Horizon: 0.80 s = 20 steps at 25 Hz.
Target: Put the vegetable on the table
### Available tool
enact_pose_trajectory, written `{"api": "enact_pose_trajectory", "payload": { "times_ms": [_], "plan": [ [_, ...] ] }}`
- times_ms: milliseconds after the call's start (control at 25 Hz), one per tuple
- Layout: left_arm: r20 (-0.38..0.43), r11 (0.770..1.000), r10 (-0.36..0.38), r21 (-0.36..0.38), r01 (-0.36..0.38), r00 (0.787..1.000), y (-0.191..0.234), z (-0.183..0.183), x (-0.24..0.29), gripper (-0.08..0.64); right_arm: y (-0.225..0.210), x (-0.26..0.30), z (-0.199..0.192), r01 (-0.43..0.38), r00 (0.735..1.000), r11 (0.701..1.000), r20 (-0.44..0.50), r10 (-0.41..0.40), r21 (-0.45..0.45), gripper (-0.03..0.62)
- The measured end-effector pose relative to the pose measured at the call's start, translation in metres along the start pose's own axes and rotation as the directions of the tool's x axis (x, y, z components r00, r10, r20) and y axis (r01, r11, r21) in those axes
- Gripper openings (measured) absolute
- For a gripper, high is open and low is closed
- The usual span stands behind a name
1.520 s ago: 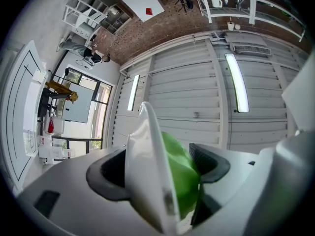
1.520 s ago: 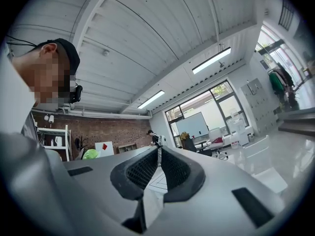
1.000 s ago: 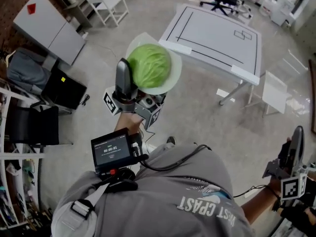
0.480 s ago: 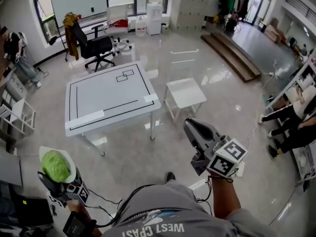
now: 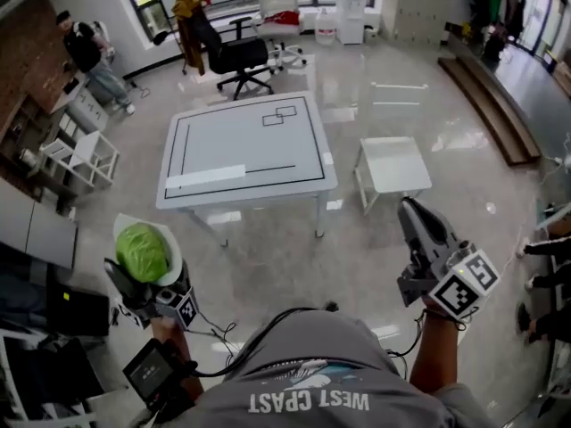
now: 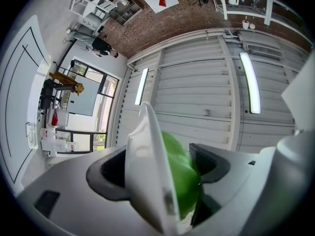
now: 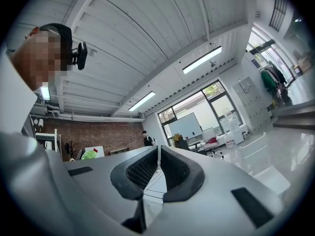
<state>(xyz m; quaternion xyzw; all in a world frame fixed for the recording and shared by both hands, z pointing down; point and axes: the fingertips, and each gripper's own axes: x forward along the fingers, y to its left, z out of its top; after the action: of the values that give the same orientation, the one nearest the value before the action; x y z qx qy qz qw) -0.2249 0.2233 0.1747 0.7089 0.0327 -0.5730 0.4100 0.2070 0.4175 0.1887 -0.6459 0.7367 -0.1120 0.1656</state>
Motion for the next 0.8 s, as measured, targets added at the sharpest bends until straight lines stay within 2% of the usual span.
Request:
{"api": "enact_pose_trajectory", "payload": {
  "times_ms": [160,240,400,680,800],
  "plan": [
    [-0.028,0.997,-0.050,-0.058,0.048,0.998,0.025,-0.036,0.038,0.377,-0.022,-0.024,0.036,0.088,0.996,0.990,0.010,-0.087,-0.112,0.008],
    [-0.056,0.998,-0.054,-0.042,0.051,0.997,0.032,-0.046,0.049,0.377,-0.045,-0.013,0.019,0.079,0.997,0.993,-0.007,-0.080,-0.084,0.008],
    [-0.076,1.000,-0.012,0.022,0.014,0.997,0.072,-0.051,0.053,0.377,-0.094,0.040,-0.019,-0.001,0.998,1.000,-0.062,0.001,-0.004,0.008],
    [-0.107,1.000,0.002,-0.010,-0.003,0.994,0.087,-0.059,0.064,0.377,-0.084,0.059,-0.031,-0.033,0.995,0.999,-0.098,0.034,0.009,0.008],
    [-0.111,0.999,-0.006,-0.033,0.002,0.994,0.103,-0.041,0.071,0.377,-0.081,0.081,-0.036,-0.018,0.995,1.000,-0.096,0.018,-0.003,0.008]
  ]
}}
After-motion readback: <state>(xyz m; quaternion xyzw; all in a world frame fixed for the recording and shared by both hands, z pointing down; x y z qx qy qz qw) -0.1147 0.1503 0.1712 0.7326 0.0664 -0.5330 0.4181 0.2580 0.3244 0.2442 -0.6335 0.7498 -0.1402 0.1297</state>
